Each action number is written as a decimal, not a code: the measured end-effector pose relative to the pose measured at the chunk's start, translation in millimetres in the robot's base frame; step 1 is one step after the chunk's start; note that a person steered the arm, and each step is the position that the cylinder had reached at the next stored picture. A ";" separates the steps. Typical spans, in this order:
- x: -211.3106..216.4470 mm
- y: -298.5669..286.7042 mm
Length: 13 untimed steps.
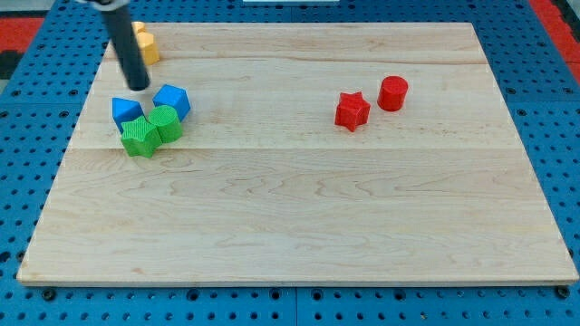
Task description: Place the blue cube to the top right of the red circle
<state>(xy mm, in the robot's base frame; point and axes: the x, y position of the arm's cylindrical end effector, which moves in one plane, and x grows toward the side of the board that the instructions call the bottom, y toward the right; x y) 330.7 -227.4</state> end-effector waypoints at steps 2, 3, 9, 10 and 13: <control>43.1 92.4; 55.0 162.0; -70.1 182.6; -85.1 226.4; -60.4 251.7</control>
<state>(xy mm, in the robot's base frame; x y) 270.3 24.3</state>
